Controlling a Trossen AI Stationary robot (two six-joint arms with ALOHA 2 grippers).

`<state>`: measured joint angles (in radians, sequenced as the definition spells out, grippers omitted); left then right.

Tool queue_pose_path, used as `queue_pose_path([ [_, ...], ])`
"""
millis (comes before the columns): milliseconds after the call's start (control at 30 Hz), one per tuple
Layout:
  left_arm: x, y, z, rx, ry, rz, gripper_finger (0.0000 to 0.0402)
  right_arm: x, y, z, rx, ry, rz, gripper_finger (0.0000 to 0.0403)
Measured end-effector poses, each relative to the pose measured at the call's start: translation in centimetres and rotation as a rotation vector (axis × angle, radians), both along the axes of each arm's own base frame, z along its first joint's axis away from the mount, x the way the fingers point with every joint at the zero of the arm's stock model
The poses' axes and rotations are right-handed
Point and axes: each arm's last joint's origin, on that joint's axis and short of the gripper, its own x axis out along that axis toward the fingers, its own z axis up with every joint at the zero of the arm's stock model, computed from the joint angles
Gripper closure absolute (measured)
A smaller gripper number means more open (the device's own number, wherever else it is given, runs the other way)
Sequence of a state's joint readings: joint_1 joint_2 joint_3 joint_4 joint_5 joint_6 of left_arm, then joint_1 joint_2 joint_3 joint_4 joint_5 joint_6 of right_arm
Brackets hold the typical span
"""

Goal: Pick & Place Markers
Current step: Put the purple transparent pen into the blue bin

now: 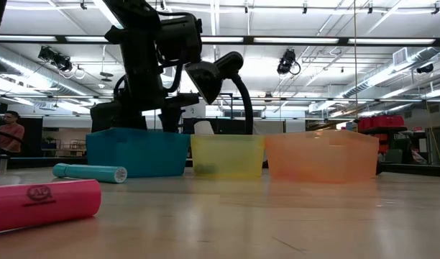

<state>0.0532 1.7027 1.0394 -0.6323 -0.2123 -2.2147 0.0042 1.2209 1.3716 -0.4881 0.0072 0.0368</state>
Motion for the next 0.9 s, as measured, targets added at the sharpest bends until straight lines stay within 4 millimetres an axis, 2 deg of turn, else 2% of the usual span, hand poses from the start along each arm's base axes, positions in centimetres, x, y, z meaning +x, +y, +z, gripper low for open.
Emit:
queue_pose_path([
  [133, 0.0, -0.1, 0.0, -0.005, -0.001, -0.003, 0.0181, 0.0, 0.0, 0.0, 0.0, 0.0, 0.0, 0.0252],
  [300, -0.1, -0.5, 0.3, -0.022, -0.007, -0.022, 0.018, 0.0, 0.0, 0.0, -0.001, 0.0, 0.001, 0.0252],
  [533, -1.3, -1.3, 2.2, 0.01, 0.001, -0.07, 0.0192, 0.1, 0.0, -0.1, -0.018, 0.002, 0.006, 0.0252],
  [633, -1.9, -1.4, 3.5, 0.058, -0.011, -0.152, 0.0193, 0.2, 0.0, -0.1, -0.018, 0.004, 0.006, 0.0252],
  [900, -3.1, -1.1, 6.5, 0.242, -0.011, -0.549, 0.0193, 0.6, 0.0, -0.5, -0.016, 0.022, 0.006, 0.0252],
])
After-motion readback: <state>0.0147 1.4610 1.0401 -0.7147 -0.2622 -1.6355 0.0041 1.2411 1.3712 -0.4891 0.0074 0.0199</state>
